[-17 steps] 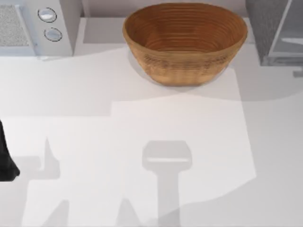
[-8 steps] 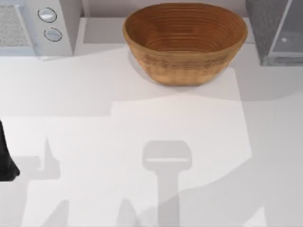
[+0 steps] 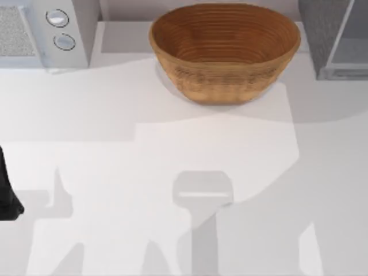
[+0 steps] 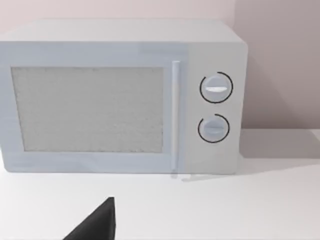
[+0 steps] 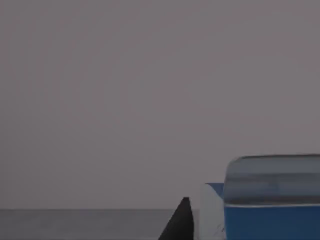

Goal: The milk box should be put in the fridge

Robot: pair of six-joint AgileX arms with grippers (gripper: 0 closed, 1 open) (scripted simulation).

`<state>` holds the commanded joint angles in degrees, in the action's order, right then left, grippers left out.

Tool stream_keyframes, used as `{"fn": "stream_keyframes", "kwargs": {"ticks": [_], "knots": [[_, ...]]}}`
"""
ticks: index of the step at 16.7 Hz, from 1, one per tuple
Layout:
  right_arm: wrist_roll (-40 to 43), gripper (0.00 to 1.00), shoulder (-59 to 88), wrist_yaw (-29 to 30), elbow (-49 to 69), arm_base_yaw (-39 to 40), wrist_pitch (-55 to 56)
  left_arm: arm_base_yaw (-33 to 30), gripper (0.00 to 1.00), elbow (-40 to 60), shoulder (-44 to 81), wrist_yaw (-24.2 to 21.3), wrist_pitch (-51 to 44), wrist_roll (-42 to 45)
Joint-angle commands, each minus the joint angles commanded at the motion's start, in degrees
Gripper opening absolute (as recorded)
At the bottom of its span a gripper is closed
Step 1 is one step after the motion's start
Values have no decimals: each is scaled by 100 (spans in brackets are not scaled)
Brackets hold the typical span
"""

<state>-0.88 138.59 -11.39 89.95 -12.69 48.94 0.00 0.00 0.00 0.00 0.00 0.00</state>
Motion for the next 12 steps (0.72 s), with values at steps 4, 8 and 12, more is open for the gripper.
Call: {"fn": "stream_keyframes", "kwargs": {"ticks": [4,8,12], "knots": [[5,0,104,22,207,26,-168,0,100,0,0,0,0,0],[5,15,104,22,207,26,-168,0,100,0,0,0,0,0],[5,45,104,22,207,26,-168,0,100,0,0,0,0,0]]}}
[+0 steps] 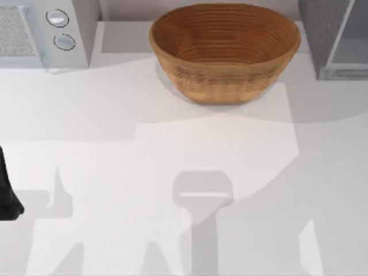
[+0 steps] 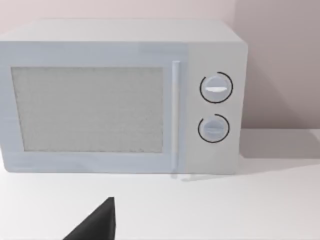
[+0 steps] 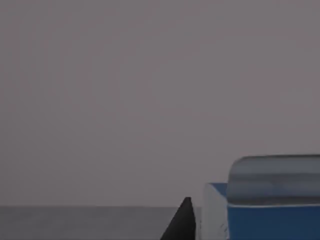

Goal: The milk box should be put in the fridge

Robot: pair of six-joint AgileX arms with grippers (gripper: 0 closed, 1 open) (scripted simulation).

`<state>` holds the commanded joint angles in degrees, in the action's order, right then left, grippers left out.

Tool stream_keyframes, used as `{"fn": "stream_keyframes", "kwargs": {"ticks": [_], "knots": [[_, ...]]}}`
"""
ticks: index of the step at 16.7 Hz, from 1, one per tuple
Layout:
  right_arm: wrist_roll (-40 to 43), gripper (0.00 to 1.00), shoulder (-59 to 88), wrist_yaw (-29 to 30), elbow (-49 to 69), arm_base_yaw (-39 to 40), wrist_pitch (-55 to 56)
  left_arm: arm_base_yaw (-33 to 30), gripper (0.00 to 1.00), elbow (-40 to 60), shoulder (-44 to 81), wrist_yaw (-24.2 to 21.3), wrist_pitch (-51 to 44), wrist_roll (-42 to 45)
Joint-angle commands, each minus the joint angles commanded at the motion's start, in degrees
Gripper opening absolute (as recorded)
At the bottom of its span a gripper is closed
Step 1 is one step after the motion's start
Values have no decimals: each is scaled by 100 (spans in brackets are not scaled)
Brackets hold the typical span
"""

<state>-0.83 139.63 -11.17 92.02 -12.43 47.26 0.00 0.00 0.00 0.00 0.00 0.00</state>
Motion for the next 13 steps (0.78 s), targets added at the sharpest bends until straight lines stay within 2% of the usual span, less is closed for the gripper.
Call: {"fn": "stream_keyframes", "kwargs": {"ticks": [7,13], "knots": [[0,98,0,0,0,0,0,0,100,0,0,0,0,0],[0,100,0,0,0,0,0,0,100,0,0,0,0,0]]}}
